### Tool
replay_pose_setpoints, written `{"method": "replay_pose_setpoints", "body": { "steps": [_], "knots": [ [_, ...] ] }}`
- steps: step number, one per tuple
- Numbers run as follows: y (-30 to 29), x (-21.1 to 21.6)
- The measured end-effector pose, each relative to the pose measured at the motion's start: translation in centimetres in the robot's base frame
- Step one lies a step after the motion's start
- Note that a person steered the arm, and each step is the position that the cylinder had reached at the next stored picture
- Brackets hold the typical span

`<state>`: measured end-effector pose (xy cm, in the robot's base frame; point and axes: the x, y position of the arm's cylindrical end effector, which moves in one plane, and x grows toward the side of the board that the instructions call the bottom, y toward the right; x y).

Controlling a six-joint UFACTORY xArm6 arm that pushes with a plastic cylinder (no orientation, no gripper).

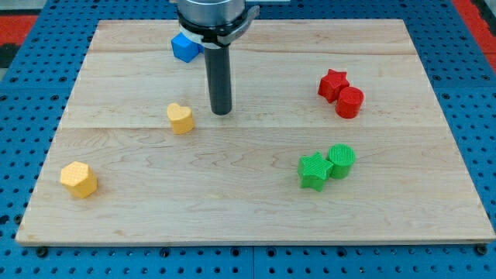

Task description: Move the red circle towards the up

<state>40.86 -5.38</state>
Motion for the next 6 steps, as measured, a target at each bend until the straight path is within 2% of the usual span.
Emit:
{"method": "replay_pose_setpoints", "body": {
  "steps": [1, 2, 3, 4, 5, 6],
  "knots": [
    [-2.7, 0.3],
    [-3.0, 2.1],
    [6.8, 2.0],
    [19.1, 1.9],
    [22.8, 1.9],
    [23.1, -0.5]
  ]
}}
